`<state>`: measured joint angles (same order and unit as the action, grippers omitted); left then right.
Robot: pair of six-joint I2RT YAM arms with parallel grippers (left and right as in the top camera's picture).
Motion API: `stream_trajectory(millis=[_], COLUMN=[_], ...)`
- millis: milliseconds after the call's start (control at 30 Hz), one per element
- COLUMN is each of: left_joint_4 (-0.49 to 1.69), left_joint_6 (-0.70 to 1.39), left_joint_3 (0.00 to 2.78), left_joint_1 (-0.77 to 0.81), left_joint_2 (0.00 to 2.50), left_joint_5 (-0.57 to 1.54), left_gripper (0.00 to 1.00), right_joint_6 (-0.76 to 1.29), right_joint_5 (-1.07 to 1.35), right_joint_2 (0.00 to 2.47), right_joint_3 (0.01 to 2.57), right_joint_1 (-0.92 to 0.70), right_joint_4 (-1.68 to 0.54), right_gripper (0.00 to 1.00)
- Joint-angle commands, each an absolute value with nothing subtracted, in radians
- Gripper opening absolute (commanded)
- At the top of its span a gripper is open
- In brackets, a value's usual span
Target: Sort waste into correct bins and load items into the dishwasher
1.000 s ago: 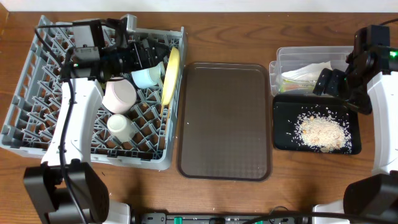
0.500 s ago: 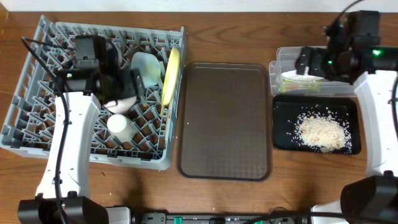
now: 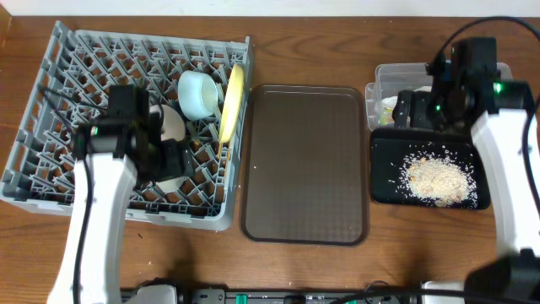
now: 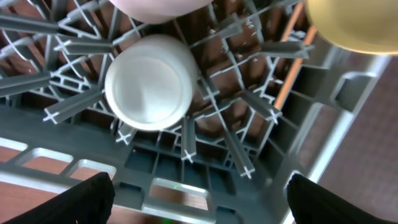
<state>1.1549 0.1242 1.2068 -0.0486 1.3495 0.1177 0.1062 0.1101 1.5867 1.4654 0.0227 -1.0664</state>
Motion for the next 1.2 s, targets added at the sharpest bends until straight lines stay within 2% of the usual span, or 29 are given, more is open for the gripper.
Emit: stream_trajectory(millis=[0,200,467,833,1167], left_joint_4=[1.053,0.847,0.832,0.832,0.832], left_joint_6=[0.064,0.005,0.004,0.004,0.004], left_joint_3=[1.082,0.852,0.773,0.773,0.773], left_joint_1=[-0.047,-0.046,-0.046,-0.046,-0.046], left_joint_2=[1.142,0.770,0.472,0.449,0.449], left_joint_5=[0.155,0.209,0.209,0.209,0.209], left_gripper=[0.92,0.92,0.92,0.92,0.92], right_joint_6=[0.119,0.118,0.118,0.118,0.118], right_joint_5=[0.101,0.036,0.034,0.034,0.034], right_joint_2=[1.355,1.005,0.729,0.689,0.672], right_joint_3=[1.264,0.993,0.886,0.886,0.884], right_joint_1=[0.019,0.019,0.019,0.019,0.019], right_joint_4=[-0.931,-0.788,-0.945,-1.199,-1.197], right_gripper=[0.99,0.99,0.99,0.99,0.99])
